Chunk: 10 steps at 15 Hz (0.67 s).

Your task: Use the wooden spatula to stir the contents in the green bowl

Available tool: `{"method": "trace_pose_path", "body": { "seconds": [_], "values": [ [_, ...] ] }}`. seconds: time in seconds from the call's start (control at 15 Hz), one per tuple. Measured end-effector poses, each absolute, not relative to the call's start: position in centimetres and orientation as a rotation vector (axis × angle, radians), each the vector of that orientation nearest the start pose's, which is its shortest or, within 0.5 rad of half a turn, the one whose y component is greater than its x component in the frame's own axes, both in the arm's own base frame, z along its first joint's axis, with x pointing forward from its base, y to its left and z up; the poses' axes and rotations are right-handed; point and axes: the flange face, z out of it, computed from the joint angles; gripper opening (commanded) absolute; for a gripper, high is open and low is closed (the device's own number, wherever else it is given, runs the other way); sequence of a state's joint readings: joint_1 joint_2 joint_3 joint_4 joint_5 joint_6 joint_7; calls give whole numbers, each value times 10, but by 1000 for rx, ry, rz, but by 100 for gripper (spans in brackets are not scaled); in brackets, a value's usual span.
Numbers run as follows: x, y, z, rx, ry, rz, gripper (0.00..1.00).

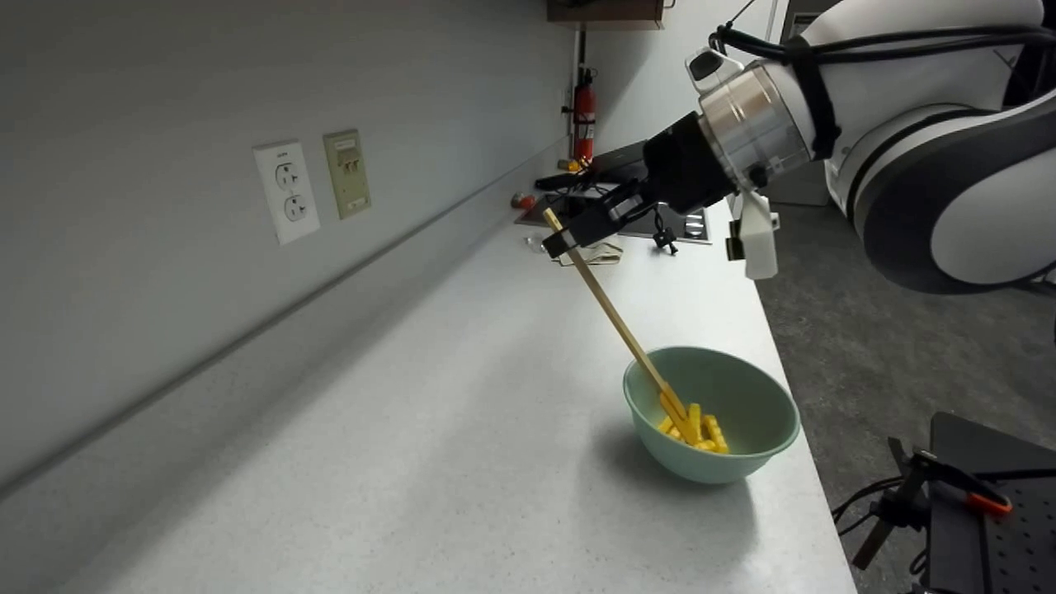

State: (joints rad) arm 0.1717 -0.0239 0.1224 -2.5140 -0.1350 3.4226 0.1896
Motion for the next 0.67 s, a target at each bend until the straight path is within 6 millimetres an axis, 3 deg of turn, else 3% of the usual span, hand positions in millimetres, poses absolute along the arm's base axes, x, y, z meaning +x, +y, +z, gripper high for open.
{"method": "trace_pose_path", "body": {
  "seconds": [0.27,0.67],
  "values": [
    [485,161,402,-2630,-325,-1302,4],
    [501,114,408,-2689,-294,-1371,4]
  ]
}}
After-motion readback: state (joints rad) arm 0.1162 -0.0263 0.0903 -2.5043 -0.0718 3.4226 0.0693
